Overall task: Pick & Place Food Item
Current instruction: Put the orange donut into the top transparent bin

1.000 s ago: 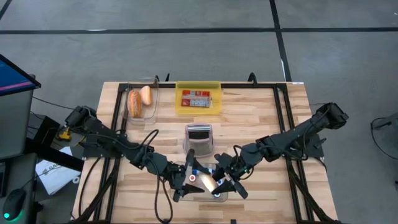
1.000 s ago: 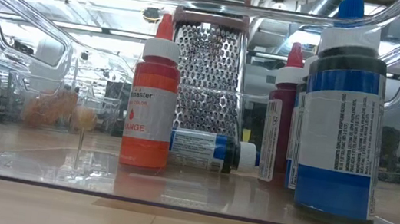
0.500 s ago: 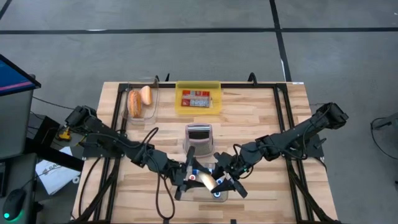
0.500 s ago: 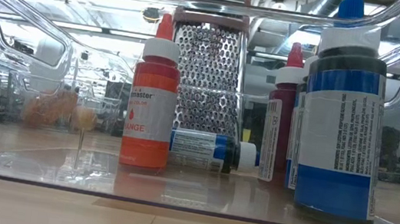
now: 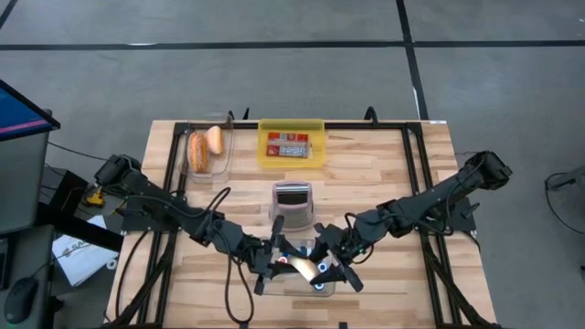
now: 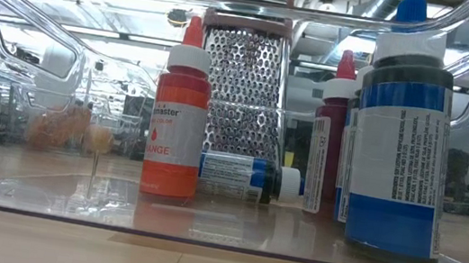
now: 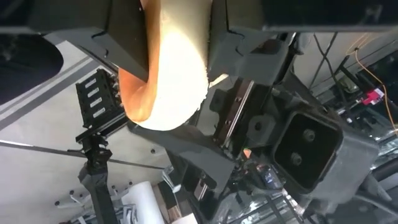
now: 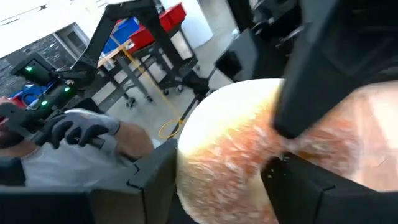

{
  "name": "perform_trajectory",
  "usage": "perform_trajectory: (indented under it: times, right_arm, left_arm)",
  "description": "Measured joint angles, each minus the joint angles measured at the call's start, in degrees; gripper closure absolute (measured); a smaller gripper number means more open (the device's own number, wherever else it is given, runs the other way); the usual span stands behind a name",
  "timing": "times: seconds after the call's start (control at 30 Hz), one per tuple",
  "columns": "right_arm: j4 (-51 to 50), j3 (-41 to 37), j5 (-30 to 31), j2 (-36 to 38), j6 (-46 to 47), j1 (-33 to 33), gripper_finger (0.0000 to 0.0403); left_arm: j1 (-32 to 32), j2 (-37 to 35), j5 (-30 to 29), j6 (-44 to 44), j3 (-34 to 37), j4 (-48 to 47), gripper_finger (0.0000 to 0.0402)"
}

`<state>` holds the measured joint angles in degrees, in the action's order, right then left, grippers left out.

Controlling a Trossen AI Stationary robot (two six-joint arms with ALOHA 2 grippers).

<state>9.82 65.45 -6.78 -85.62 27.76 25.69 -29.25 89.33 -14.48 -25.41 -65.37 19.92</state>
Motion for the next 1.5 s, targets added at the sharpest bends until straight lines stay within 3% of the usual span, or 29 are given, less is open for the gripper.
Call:
perform_trajectory:
  times: [0.27, 0.57, 0.67, 0.8, 1.0, 1.13, 1.27, 1.5]
  right_arm:
    - [3.72, 0.11, 1.36, 0.09, -2.28, -0.07, 0.0168]
    - [3.54, 0.11, 2.34, 0.60, -2.92, 0.16, 0.0168]
    - [0.56, 0.11, 4.45, 0.63, -2.89, 0.58, 0.0168]
    - [-4.55, 0.11, 8.22, 0.63, -1.28, 1.77, 0.0168]
    - [-11.21, 0.11, 14.13, 0.63, 1.97, 4.85, 0.0168]
    - [-15.54, 0.09, 19.11, 0.63, 3.39, 7.26, 0.0168]
    - [-17.39, 0.09, 23.47, 0.63, 4.44, 9.42, 0.0168]
    - [-21.08, 0.07, 28.24, 0.63, 6.40, 11.43, 0.0168]
  left_arm:
    - [-2.51, -3.35, -0.65, 0.07, 0.00, -4.92, 0.0272]
    - [-5.19, -7.44, -10.89, 2.32, 0.03, -16.92, 0.0284]
    - [-6.77, -9.40, -19.21, 4.82, 0.03, -22.17, 0.0285]
    - [-8.02, -12.27, -35.72, 10.72, 1.01, -30.42, 0.0285]
    - [-5.56, -19.64, -53.98, 27.68, 3.96, -48.40, 0.0285]
    - [1.14, -26.24, -54.27, 42.62, 4.42, -62.56, 0.0287]
    - [12.10, -30.28, -49.57, 52.92, 4.42, -73.18, 0.0298]
    - [33.43, -27.64, -38.92, 55.56, 4.42, -82.44, 0.0309]
